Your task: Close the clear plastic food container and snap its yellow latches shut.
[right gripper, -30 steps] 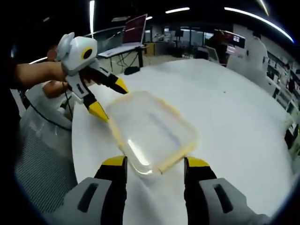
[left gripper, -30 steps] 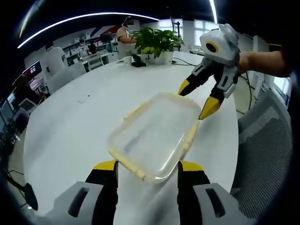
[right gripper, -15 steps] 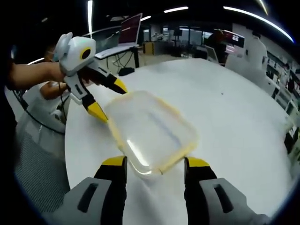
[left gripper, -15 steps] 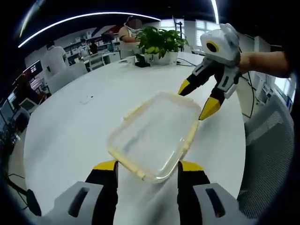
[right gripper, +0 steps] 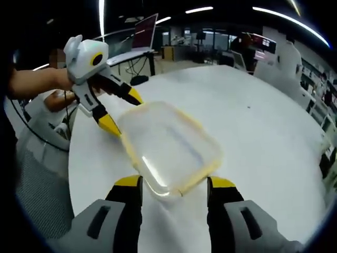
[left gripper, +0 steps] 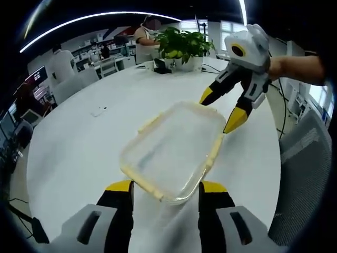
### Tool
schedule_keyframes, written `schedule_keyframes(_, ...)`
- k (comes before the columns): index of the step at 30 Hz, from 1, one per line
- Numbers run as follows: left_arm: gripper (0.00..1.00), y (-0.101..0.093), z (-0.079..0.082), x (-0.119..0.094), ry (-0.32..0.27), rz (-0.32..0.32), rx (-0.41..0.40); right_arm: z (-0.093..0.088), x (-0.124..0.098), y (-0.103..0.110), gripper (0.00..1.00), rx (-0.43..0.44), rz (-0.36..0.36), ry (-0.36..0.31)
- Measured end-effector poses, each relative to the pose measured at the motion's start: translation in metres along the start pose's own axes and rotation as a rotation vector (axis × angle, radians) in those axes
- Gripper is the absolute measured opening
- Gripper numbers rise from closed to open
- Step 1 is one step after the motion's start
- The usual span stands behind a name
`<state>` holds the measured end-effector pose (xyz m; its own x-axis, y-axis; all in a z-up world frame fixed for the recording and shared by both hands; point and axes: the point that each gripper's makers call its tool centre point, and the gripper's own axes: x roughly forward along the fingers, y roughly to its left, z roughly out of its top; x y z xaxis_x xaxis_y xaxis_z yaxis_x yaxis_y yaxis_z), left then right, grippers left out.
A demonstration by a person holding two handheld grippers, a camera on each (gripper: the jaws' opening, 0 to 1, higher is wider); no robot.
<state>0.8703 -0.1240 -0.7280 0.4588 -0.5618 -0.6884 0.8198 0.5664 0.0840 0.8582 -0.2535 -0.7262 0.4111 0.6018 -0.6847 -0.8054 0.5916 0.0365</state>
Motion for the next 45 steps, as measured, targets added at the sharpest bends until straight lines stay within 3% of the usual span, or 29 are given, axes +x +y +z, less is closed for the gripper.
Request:
schedule_keyframes(24,0.44,0.003,-0.001,-0.001,-0.004,-0.001,-0.02,0.002,0.0,0.004,0.46,0.013,-0.008,-0.015)
schedule_keyframes(34,0.47,-0.001,-0.01,-0.015,-0.021,0.016,-0.059,-0.007,-0.009,0.014,0.52,0.016,-0.032,-0.03)
schedule_keyframes(45,0.5,-0.013,-0.013,-0.042,-0.098,0.042,-0.139,-0.016,-0.028,0.029,0.57,0.03,-0.065,-0.083)
